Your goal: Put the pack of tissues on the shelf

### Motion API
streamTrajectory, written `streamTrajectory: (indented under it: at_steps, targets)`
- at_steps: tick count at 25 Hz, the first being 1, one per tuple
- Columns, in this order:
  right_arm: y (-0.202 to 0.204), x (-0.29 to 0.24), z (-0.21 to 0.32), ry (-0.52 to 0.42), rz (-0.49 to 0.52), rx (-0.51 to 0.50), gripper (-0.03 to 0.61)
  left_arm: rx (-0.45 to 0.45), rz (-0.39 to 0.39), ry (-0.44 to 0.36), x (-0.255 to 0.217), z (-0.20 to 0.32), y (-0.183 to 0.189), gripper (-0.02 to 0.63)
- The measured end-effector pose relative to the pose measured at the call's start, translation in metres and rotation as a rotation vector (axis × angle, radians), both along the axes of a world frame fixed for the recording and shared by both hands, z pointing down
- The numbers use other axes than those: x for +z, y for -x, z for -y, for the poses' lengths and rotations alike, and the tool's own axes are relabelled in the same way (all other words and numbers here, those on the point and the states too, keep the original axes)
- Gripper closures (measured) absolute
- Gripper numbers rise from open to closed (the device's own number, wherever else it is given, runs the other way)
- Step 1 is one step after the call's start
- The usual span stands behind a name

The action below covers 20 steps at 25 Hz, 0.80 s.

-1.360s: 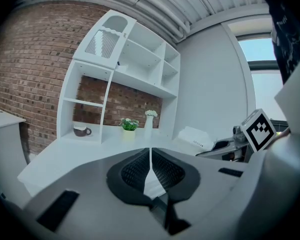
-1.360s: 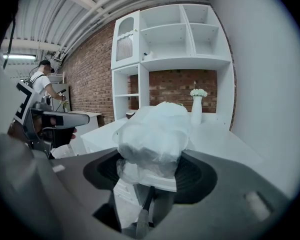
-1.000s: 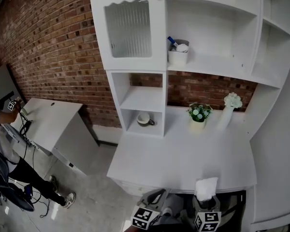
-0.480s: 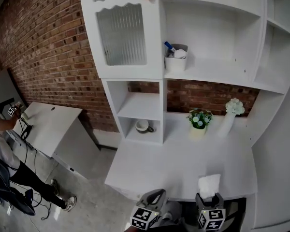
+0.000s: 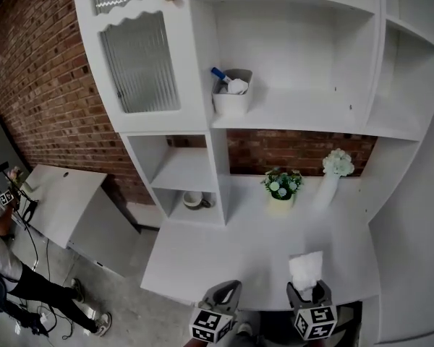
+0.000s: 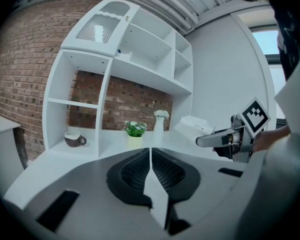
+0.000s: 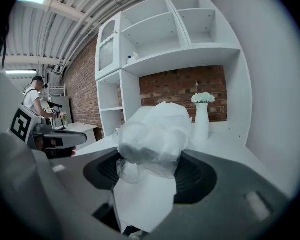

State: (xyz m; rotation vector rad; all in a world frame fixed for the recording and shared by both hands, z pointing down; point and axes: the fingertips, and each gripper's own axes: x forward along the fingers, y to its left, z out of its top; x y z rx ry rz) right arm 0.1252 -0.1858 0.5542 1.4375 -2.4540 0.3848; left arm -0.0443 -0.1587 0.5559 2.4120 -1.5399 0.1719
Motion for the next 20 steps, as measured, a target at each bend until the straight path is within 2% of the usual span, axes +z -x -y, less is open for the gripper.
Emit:
streamTrajectory:
  at_steps: [9,20]
  targets:
    - [-0.024,0.006,0.031,0.053,0.033,0.023,0.296,0.023,0.029,-0.026,-0.007,0.026,-0.027,0.595]
    - [-0.042,-0.017,0.057,-0.003,0.010,0.067,0.296,0.050,0.035,-0.047,-0.007,0.039,-0.031,0.595]
